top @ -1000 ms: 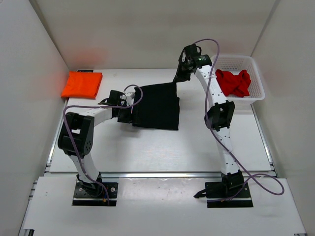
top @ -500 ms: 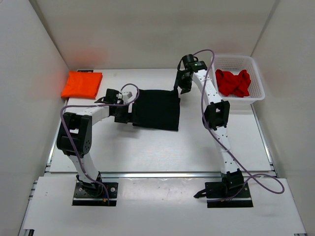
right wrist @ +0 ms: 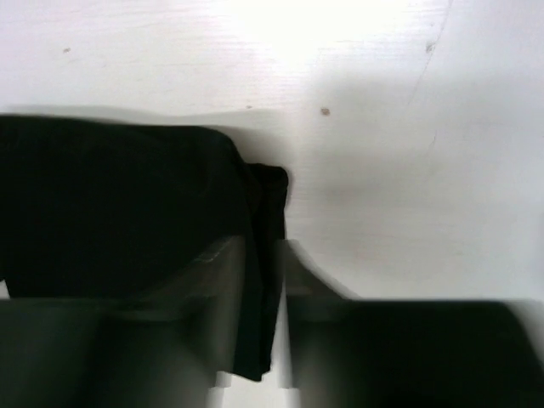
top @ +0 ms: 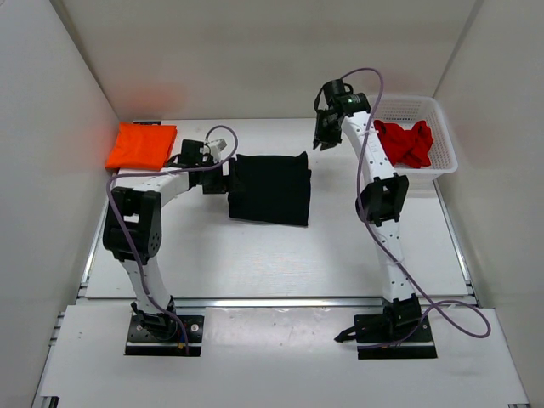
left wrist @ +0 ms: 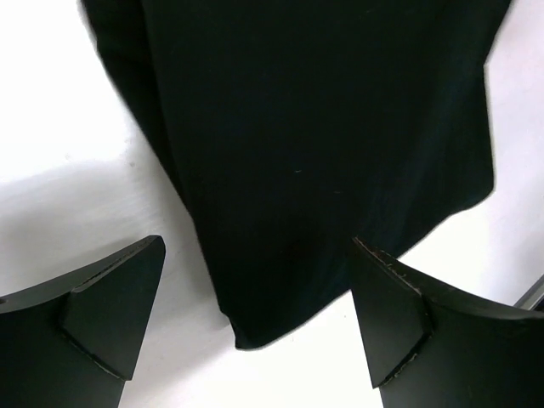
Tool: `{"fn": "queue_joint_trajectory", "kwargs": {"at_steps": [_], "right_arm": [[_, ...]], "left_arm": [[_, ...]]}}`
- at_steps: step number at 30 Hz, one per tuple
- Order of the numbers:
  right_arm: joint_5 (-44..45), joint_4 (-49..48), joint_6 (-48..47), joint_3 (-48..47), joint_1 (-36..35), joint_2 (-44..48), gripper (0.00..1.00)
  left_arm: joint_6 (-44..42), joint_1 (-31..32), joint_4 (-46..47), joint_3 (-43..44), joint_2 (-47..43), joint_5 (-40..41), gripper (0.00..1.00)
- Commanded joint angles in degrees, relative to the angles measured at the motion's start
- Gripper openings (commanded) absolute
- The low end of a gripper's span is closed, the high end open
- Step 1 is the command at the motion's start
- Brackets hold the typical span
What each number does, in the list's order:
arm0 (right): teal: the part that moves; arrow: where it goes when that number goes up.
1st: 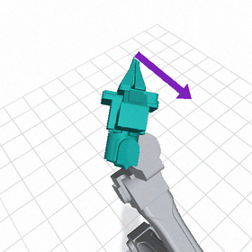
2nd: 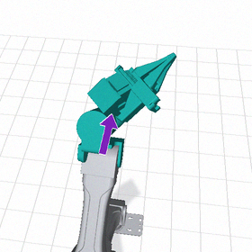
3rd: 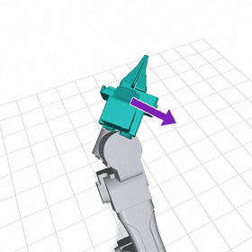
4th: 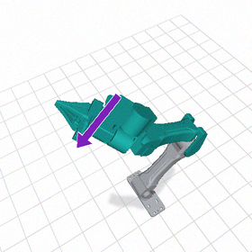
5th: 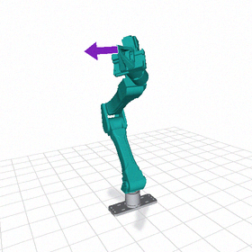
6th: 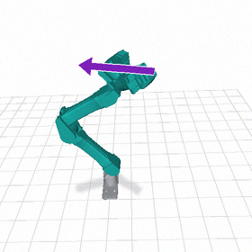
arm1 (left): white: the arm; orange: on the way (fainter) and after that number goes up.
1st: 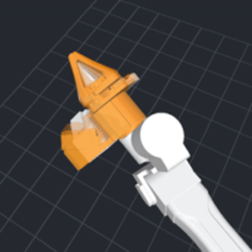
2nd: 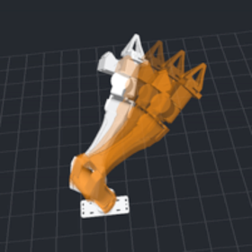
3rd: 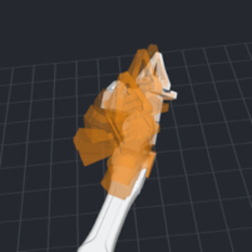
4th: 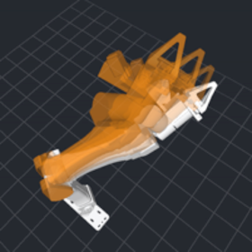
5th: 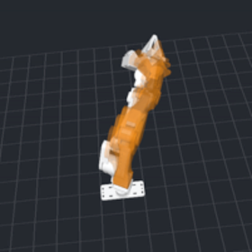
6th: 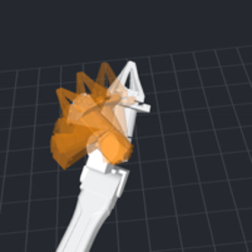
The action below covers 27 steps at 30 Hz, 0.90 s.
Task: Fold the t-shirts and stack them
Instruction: Fold the long partially folded tshirt into a neat square, then put the neatly folded tshirt into the corner of the board with the left arm
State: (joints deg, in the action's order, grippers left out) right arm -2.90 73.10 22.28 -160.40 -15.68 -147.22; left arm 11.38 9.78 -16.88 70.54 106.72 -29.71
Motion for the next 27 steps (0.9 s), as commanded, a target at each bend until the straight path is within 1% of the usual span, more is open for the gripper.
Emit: {"fn": "queue_joint_trajectory", "kwargs": {"at_steps": [1, 2, 4, 5, 8, 9, 10, 13, 15, 17, 19, 21, 23, 25, 27], "right_arm": [[-4.63, -2.34, -2.86, -1.15, -0.49, 4.4, 0.12], [-7.45, -3.22, -2.86, -1.32, -0.49, 4.31, 0.0], [-12.02, -4.46, -2.95, -1.06, -0.84, 2.91, 0.0], [-14.05, -4.54, -3.3, -0.97, -0.84, 2.21, 0.0], [-14.51, -3.58, -3.3, -1.32, -1.72, -0.87, 0.0], [-14.51, -2.71, -2.78, -1.23, -1.81, -2.27, 0.0], [-14.59, -2.0, -3.12, -1.23, -1.63, -3.15, 0.0], [-14.51, -1.55, -3.55, -1.32, -1.54, -3.87, 0.0], [-11.97, -1.21, -3.74, -1.32, -2.34, -3.78, 0.0], [-10.29, 0.02, -2.87, -1.23, -2.51, -4.04, 0.0], [-10.2, 0.9, -2.6, -0.97, -1.99, -5.09, 0.0], [-12.12, 1.6, -2.33, -1.06, -1.81, -7.02, 0.0], [-13.1, 1.08, -2.51, -1.23, -1.81, -8.69, 0.0], [-14.06, 0.2, -1.89, -1.23, -2.16, -9.92, 0.0], [-15.64, -0.68, -1.19, -1.23, -1.98, -10.89, 0.0]], "left_arm": [[3.38, -0.72, 4.12, -1.98, 1.03, -0.69, 0.98], [4.17, -0.73, 4.4, -2.34, 1.3, -0.96, 0.98], [4.97, -0.21, 6.5, -3.04, 2.26, -2.01, 0.97], [5.67, -0.2, 7.3, -3.3, 2.35, -2.71, 0.95], [7.51, 0.59, 9.93, -4.36, 3.49, -6.48, 0.87], [8.39, 0.76, 10.12, -4.54, 3.59, -6.67, 0.84], [8.66, 0.68, 9.77, -4.54, 3.59, -5.11, 0.81], [9.98, 0.15, 9.68, -5.06, 4.73, -5.26, 0.8], [11.12, 0.06, 10.2, -6.11, 5.34, -6.23, 0.8], [11.03, 0.41, 9.59, -5.86, 5.95, -5.88, 0.85], [11.47, 0.68, 9.68, -5.68, 6.83, -5.88, 0.9], [13.13, 0.94, 11.07, -5.85, 7.62, -7.11, 0.94], [14.9, 1.29, 12.31, -5.86, 8.59, -9.65, 0.95], [16.83, 1.38, 13.98, -6.29, 9.38, -10.01, 0.91], [18.06, 2.08, 16.26, -6.04, 10.0, -10.71, 0.78]]}}
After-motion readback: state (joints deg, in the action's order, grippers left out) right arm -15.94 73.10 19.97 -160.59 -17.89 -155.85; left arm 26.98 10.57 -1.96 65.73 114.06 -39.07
